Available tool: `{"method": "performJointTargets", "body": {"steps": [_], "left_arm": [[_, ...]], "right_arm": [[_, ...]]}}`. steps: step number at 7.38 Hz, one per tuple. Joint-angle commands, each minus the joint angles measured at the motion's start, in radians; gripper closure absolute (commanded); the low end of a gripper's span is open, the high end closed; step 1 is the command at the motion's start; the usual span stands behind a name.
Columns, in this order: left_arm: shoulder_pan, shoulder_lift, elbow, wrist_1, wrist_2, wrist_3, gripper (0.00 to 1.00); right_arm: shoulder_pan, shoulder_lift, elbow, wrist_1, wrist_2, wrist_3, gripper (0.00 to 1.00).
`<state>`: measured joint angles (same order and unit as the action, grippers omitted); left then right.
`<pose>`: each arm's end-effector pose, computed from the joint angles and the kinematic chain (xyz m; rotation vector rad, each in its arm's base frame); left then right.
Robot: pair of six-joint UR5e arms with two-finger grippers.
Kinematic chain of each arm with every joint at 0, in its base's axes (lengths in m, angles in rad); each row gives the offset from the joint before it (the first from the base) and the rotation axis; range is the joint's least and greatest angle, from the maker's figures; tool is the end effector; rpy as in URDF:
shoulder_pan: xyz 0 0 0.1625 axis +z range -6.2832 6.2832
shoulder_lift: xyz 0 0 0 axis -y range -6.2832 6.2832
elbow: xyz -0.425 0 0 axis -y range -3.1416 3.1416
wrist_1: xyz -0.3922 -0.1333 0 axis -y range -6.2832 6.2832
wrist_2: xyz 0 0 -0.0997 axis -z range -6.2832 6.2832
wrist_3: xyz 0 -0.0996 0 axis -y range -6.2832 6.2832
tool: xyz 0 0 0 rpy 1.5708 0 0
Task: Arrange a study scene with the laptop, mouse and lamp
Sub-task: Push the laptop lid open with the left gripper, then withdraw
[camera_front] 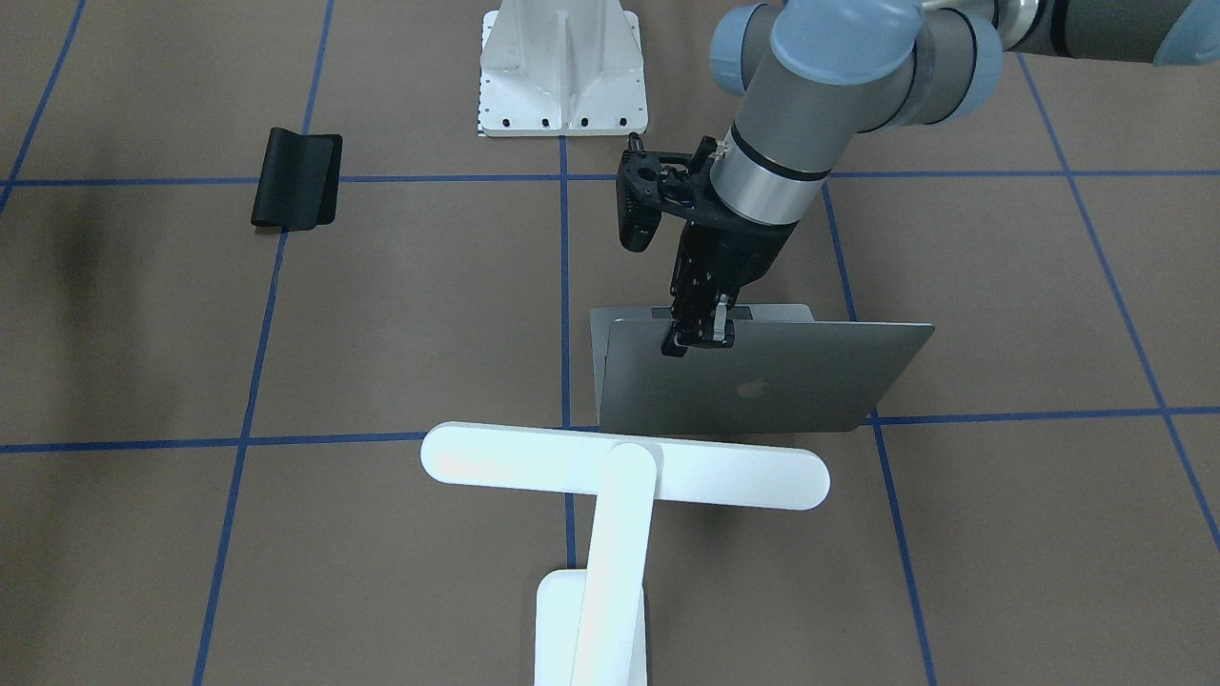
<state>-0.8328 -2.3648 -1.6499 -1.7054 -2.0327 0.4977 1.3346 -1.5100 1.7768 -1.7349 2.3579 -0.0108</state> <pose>0.3942 -0.5656 0.1232 1.0132 0.5846 1.3368 -0.0585 -0.5110 0.5430 0.0083 -0.7950 -0.2743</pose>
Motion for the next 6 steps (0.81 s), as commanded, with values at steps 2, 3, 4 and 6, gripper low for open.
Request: {"method": "performJointTargets", "body": {"steps": [2, 3, 4, 6], "left_arm": [[0.02, 0.007, 0.007, -0.005, 0.005, -0.008, 0.95], [0.02, 0.006, 0.009, -0.005, 0.005, -0.008, 0.95], [0.02, 0.005, 0.009, -0.005, 0.005, -0.01, 0.92], [0.02, 0.007, 0.007, -0.003, 0.005, -0.008, 0.86]], "right_arm": [[0.0, 0.002, -0.013, 0.0, 0.0, 0.0, 0.01], [0.0, 0.002, -0.016, 0.0, 0.0, 0.0, 0.01], [0.0, 0.002, -0.016, 0.0, 0.0, 0.0, 0.01], [0.0, 0.002, -0.016, 0.0, 0.0, 0.0, 0.01]]}}
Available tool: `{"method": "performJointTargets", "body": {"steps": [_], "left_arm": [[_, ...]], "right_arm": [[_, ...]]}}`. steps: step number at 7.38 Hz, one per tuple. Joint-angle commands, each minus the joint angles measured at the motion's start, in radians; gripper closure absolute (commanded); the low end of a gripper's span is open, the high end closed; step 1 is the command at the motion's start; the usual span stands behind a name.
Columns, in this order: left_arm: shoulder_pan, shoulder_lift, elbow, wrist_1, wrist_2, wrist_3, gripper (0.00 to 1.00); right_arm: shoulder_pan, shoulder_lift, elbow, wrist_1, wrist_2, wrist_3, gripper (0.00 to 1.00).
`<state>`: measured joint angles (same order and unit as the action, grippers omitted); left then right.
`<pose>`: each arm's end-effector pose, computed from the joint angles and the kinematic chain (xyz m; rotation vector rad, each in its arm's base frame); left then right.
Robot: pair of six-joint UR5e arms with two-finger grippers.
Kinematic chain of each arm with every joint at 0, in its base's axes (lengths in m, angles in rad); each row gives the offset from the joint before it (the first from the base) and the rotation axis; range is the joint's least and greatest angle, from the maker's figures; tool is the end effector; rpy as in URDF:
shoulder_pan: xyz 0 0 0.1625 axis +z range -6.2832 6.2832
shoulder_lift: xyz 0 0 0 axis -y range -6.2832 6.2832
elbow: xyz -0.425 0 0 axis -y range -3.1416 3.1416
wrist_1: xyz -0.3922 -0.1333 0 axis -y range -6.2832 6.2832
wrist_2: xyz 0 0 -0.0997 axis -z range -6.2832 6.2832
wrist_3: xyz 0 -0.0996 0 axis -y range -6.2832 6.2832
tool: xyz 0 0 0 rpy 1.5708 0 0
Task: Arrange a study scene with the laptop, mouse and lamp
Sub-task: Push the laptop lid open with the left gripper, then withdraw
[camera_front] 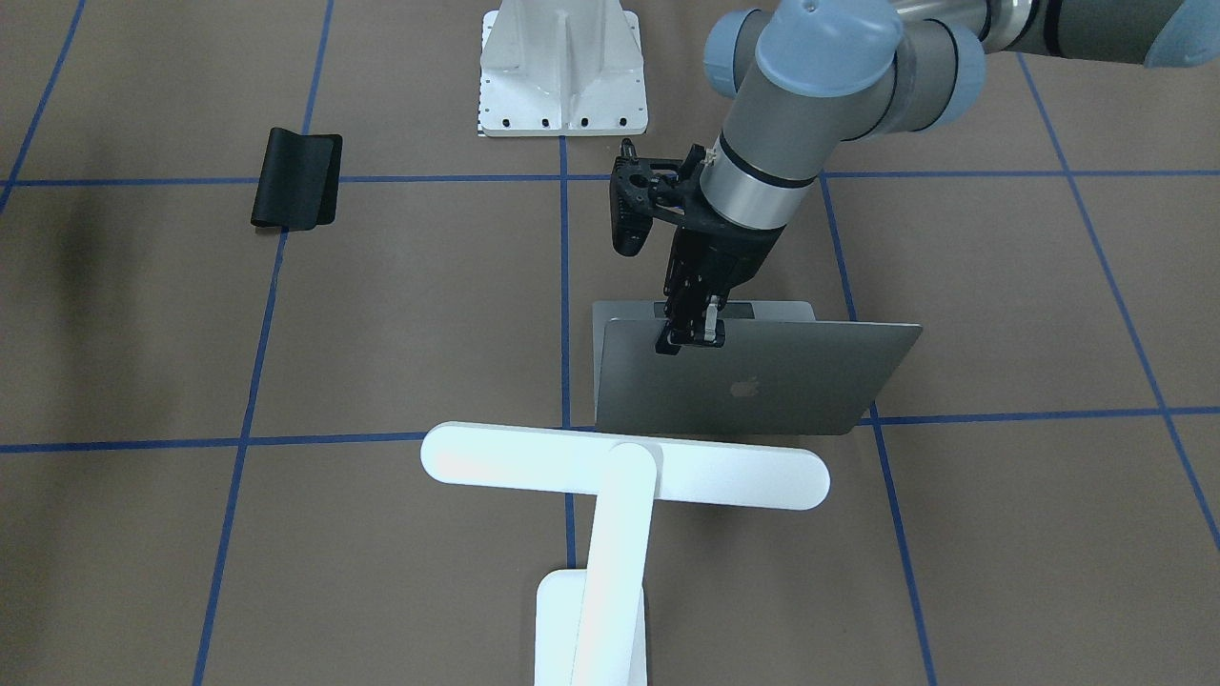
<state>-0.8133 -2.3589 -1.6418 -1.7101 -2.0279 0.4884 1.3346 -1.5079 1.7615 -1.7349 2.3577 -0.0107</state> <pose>0.4069 -0.5603 0.1298 0.9966 0.5944 1.3436 -0.0588 -0.5124 0.5494 -0.0042 -0.7934 -0.2691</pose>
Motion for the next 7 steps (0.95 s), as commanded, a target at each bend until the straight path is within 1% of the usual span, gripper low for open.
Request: {"method": "performJointTargets", "body": {"steps": [1, 3, 4, 5, 6, 7], "left_arm": [[0.0, 0.001, -0.001, 0.001, 0.0, -0.001, 0.74], [-0.001, 0.003, 0.0, 0.004, 0.0, -0.002, 0.59], [-0.003, 0.003, -0.006, 0.004, 0.0, -0.004, 0.42], [-0.007, 0.004, -0.015, 0.006, 0.0, -0.007, 0.32], [-0.013, 0.029, -0.041, 0.013, -0.002, -0.013, 0.27], [-0.026, 0.099, -0.106, 0.023, -0.003, -0.061, 0.16]], "right_arm": [[0.0, 0.002, 0.001, 0.002, 0.0, 0.0, 0.01], [0.0, 0.002, 0.001, 0.002, -0.002, 0.0, 0.01], [0.0, 0.005, 0.001, 0.002, -0.002, 0.0, 0.01], [0.0, 0.012, 0.001, 0.0, -0.002, -0.002, 0.01], [0.002, 0.04, 0.003, 0.0, -0.029, -0.003, 0.01], [0.0, 0.057, 0.007, 0.0, -0.078, -0.002, 0.01]]}}
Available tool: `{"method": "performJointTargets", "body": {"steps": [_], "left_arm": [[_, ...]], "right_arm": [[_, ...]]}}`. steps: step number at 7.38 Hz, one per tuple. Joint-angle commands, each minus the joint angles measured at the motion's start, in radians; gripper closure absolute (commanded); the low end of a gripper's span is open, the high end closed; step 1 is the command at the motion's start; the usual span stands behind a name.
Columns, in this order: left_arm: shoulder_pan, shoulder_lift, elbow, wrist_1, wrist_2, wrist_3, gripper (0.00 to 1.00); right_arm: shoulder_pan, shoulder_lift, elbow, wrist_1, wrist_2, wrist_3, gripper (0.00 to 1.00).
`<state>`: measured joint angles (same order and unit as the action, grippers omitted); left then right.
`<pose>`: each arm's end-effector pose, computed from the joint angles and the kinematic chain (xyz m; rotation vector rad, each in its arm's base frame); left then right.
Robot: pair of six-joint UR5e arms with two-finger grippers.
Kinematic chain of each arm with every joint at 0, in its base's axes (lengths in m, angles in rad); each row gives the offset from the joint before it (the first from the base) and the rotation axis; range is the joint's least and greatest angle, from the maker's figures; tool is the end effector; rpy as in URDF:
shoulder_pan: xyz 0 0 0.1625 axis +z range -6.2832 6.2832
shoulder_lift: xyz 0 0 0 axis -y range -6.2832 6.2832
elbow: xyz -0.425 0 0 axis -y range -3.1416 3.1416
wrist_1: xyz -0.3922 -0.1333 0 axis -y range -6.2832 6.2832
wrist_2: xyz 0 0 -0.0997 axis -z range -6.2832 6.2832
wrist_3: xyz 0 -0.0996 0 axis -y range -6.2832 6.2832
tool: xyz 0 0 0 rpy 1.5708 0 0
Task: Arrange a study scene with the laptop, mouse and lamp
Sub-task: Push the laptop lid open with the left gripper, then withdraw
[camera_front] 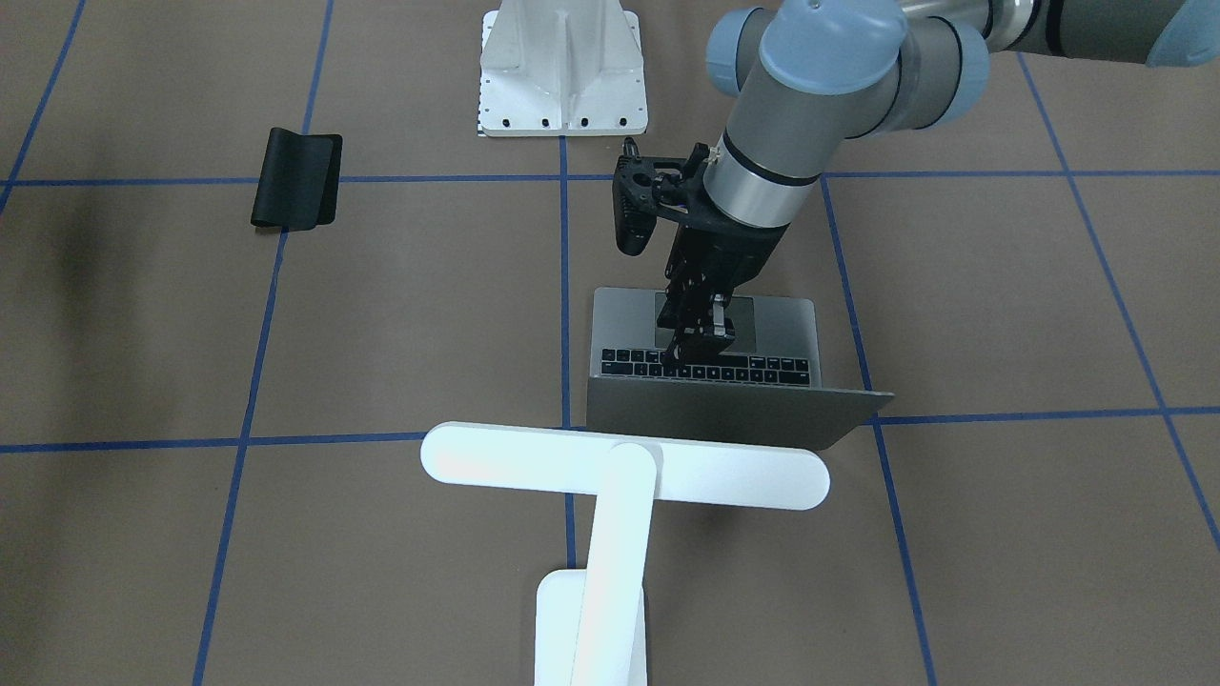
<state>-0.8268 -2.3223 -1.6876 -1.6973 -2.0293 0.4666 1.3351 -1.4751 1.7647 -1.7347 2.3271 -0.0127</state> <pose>0.3900 -0.5554 0.1387 0.9859 0.5972 1.3130 -0.0593 -0.5251 0.5329 0.0350 -0.7666 -0.2837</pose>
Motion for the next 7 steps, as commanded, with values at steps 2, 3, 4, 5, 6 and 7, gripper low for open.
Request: {"method": "performJointTargets", "body": {"steps": [2, 3, 4, 5, 6, 7], "left_arm": [[-0.078, 0.171, -0.136, 0.019, -0.022, -0.142, 0.02], [-0.13, 0.254, -0.194, 0.053, -0.107, -0.223, 0.01], [-0.188, 0.361, -0.242, 0.059, -0.182, -0.262, 0.0], [-0.234, 0.454, -0.266, 0.058, -0.212, -0.302, 0.0], [-0.273, 0.545, -0.291, 0.057, -0.213, -0.38, 0.0], [-0.281, 0.602, -0.29, 0.056, -0.21, -0.469, 0.0]], "right_arm": [[-0.001, 0.007, 0.03, -0.005, -0.004, 0.005, 0.01], [-0.001, -0.02, 0.06, -0.003, 0.056, 0.026, 0.01], [-0.048, -0.065, 0.129, -0.002, 0.064, 0.058, 0.02], [-0.092, -0.097, 0.19, -0.002, 0.108, 0.089, 0.03], [-0.175, -0.115, 0.259, 0.003, 0.127, 0.25, 0.06], [-0.271, -0.12, 0.304, 0.071, 0.086, 0.437, 0.09]]}}
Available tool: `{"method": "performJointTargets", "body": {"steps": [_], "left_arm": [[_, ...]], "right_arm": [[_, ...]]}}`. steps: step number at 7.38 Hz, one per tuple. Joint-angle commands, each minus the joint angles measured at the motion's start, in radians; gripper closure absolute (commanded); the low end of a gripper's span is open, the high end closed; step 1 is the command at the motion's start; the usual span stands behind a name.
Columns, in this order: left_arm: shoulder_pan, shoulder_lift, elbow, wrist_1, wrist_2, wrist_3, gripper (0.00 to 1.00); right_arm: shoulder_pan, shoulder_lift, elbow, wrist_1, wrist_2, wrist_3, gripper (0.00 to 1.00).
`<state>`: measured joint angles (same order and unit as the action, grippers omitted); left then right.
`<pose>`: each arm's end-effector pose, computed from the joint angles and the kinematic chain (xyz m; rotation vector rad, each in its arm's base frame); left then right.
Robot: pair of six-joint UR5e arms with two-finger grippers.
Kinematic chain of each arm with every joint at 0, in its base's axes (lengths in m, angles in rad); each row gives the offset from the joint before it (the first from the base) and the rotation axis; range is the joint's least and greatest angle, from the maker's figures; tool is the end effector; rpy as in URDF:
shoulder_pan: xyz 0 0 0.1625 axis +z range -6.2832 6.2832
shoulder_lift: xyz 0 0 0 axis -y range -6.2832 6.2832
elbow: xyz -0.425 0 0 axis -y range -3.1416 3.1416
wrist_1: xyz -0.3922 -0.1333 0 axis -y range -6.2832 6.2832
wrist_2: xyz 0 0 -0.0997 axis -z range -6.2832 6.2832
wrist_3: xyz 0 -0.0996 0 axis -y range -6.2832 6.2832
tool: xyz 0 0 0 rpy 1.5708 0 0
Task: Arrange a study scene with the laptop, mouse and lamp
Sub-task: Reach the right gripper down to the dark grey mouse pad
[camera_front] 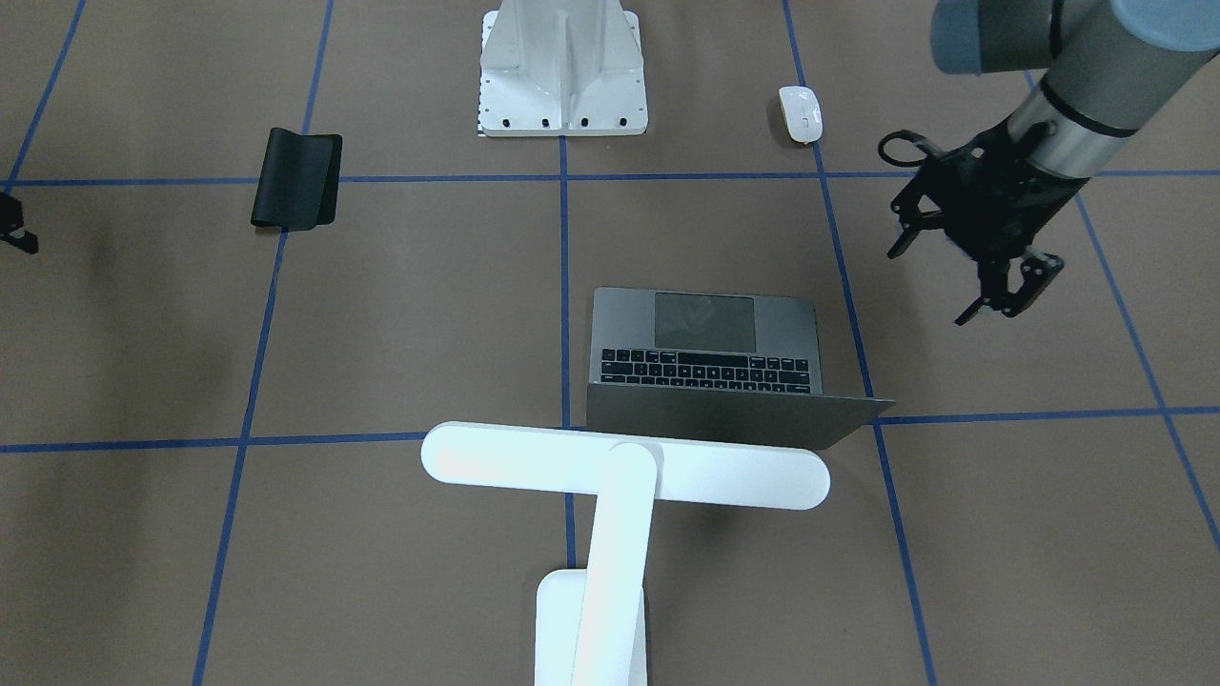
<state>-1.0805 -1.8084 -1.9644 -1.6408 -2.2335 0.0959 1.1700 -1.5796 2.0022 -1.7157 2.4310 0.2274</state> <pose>0.1924 -0.5134 0.3398 0.5511 0.7741 0.7747 -0.1292 -0.4531 0.4618 -0.0165 -0.8958 -0.2811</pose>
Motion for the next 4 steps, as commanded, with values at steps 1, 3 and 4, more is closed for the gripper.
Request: {"method": "performJointTargets", "body": {"steps": [1, 3, 4], "left_arm": [[-0.033, 0.142, -0.014, -0.01, -0.008, -0.211, 0.0], [-0.032, 0.191, -0.019, -0.014, -0.006, -0.477, 0.0], [-0.03, 0.233, -0.021, -0.03, -0.009, -0.504, 0.0]], "right_arm": [[-0.194, -0.086, 0.057, 0.293, -0.054, 0.392, 0.09], [-0.28, -0.192, 0.021, 0.623, -0.078, 0.615, 0.09], [-0.337, -0.192, 0.026, 0.627, -0.107, 0.665, 0.09]]}}
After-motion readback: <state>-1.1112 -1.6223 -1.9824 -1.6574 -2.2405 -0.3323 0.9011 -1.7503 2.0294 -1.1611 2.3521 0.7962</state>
